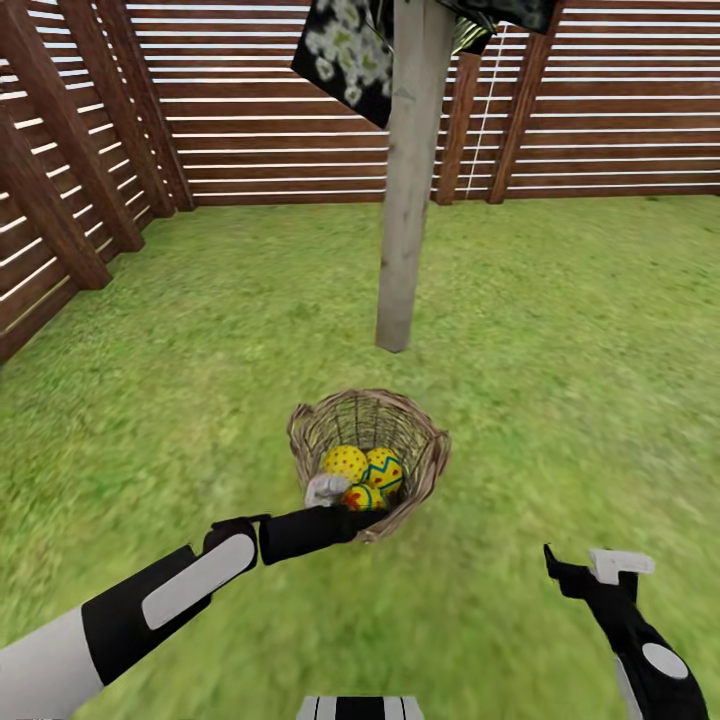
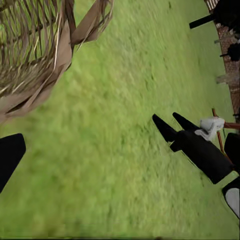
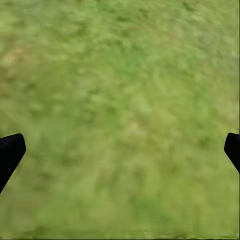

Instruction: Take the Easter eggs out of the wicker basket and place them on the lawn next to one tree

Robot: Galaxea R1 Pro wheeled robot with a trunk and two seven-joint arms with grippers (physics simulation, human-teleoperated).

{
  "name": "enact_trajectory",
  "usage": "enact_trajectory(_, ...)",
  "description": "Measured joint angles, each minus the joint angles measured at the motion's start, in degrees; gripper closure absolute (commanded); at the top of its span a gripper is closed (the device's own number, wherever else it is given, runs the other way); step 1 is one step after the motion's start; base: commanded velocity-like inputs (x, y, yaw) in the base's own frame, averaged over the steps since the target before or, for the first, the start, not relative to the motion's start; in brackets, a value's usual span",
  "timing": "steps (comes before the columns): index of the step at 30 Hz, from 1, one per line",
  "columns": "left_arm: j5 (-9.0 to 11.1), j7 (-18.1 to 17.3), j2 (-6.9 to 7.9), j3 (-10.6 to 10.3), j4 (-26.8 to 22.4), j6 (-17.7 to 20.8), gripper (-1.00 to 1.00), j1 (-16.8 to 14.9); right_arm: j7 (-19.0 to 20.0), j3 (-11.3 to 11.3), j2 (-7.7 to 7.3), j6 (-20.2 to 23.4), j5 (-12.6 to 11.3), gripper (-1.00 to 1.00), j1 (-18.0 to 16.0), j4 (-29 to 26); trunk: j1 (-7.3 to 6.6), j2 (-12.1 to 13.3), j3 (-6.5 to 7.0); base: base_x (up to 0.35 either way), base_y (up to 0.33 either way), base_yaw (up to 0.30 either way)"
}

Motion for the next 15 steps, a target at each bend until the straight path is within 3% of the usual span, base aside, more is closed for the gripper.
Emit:
enact_trajectory(1, -0.1, -0.2, 0.01, 0.0, 0.4, 0.0, -1.0, 0.0, 2.8, 0.0, 0.0, 4.6, 0.0, -1.0, 0.0, -2.4, 0.0, 0.0, 0.0, -0.25, 0.192, 0.0)
enact_trajectory(4, -0.2, -0.3, 0.02, -0.1, 1.6, -0.1, -1.0, 0.0, 6.9, 0.2, 0.04, 12.2, 0.0, -1.0, 0.0, -7.2, 0.0, 0.0, 0.0, -0.253, 0.195, 0.0)
enact_trajectory(8, -0.2, -0.4, 0.16, 0.0, 3.3, -0.2, -1.0, 0.0, 8.0, 0.9, 0.16, 21.6, -0.1, -1.0, 0.0, -13.1, 0.0, 0.0, 0.0, -0.257, 0.196, 0.0)
enact_trajectory(15, 0.1, -0.4, 1.08, 0.3, 5.8, -0.4, -1.0, 0.0, 8.6, 5.8, 0.27, 35.9, -0.4, -1.0, -1.6, -15.9, -0.02, 0.0, 0.0, -0.081, 0.075, 0.0)
